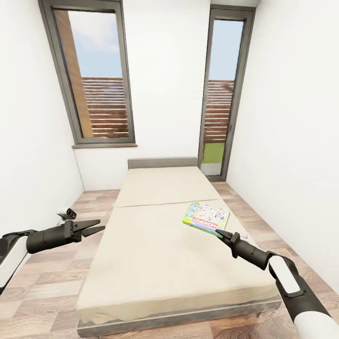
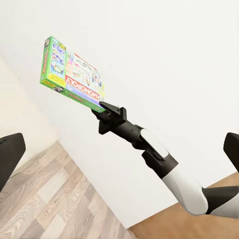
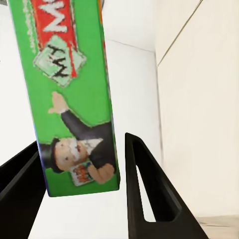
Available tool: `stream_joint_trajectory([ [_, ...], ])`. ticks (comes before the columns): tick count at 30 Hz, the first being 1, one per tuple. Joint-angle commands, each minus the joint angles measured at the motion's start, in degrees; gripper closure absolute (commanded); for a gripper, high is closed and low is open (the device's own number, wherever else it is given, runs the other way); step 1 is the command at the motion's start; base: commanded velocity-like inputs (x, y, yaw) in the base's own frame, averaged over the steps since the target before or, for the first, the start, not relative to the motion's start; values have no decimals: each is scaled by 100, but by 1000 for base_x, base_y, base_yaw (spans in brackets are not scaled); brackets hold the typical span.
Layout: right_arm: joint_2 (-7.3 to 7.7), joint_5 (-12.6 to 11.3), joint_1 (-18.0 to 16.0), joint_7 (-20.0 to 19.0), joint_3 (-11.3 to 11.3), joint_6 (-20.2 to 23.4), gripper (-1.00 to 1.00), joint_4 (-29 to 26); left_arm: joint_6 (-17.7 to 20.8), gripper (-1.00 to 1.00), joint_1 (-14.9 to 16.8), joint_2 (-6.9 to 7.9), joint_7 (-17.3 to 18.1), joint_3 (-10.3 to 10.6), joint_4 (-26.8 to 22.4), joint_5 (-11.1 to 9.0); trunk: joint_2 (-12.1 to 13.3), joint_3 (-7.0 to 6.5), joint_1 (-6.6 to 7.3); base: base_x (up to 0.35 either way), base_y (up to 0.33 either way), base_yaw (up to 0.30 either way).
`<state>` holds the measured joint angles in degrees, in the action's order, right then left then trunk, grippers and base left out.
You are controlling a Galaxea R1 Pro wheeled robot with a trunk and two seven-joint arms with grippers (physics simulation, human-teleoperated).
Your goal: Put all the toys in the child's room - the three board games (two on the bed and one on the table), the two jigsaw puzzles on the table, and the tennis ball on the table - inside the toy box on the table in the child's room.
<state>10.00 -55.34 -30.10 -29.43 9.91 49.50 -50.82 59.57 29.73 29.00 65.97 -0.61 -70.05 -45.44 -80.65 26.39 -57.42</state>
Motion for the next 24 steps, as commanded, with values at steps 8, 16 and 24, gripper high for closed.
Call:
stream_joint_trajectory([
  [8,-21,14,-5,-17,11,30,100,2,28,-100,3,-7,13,0,0,0,319,-138,177,0,0,0],
  [16,-43,14,-5,-17,11,13,100,2,28,-100,3,-9,13,0,0,0,640,-281,352,0,0,0],
  [24,-37,14,-5,-18,3,-142,100,2,28,-100,5,-12,13,0,0,0,961,-425,528,0,0,0],
])
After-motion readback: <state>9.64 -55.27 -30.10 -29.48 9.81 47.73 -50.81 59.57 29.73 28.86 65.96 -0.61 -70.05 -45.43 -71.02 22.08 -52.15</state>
